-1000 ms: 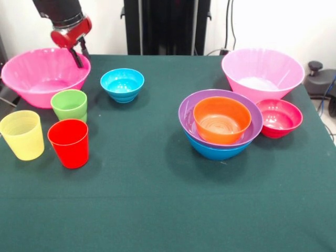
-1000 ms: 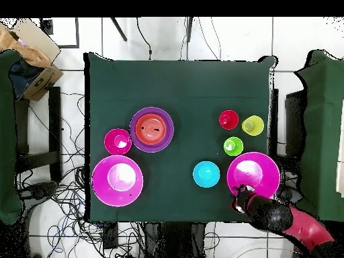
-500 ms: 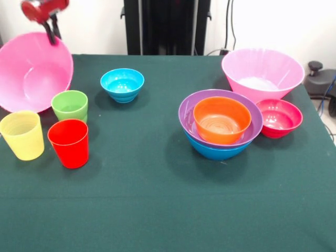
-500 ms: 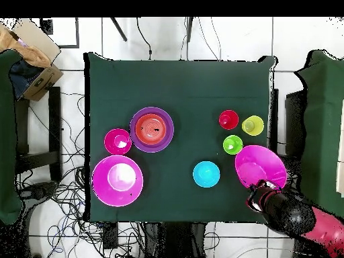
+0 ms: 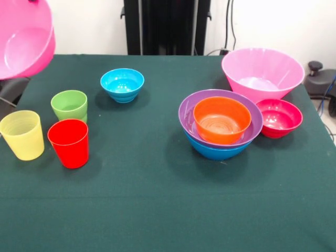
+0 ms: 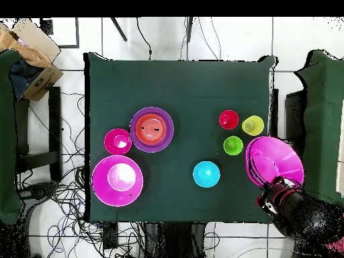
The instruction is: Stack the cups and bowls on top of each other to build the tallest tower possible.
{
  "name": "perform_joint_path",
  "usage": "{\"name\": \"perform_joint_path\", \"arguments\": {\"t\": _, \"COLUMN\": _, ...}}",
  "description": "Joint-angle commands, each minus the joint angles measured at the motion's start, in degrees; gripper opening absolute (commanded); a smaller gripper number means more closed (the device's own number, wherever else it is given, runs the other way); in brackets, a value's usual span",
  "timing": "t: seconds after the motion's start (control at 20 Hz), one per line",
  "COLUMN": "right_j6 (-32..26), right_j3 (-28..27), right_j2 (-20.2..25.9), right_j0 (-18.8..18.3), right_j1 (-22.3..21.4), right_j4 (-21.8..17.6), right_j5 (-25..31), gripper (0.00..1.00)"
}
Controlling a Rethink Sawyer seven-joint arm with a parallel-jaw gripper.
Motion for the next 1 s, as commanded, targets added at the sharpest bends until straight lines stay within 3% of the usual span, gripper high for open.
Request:
{"name": "perform_joint_path", "arguments": {"t": 0.05, "right_j6": 4.66, "right_j3": 5.3, "right_j2": 1.48, "right_j0": 5.51, "right_j1": -7.73, "right_j4": 2.09, "right_j5": 5.09, "gripper": 0.0}}
{"name": "perform_joint_path", "arguments": {"t": 0.35, "right_j6": 7.92, "right_j3": 7.03, "right_j2": -0.09, "right_j0": 8.73, "right_j1": -10.83, "right_j4": 4.95, "right_j5": 6.37, "gripper": 0.0}}
{"name": "perform_joint_path", "arguments": {"t": 0.8, "right_j6": 26.39, "right_j3": 13.37, "right_j2": -6.44, "right_j0": 22.01, "right_j1": -10.81, "right_j4": 7.24, "right_j5": 0.67, "gripper": 0.0}}
{"name": "perform_joint_path", "arguments": {"t": 1.0, "right_j6": 29.91, "right_j3": 14.66, "right_j2": -7.88, "right_j0": 26.46, "right_j1": -10.73, "right_j4": 11.41, "right_j5": -0.89, "gripper": 0.0}}
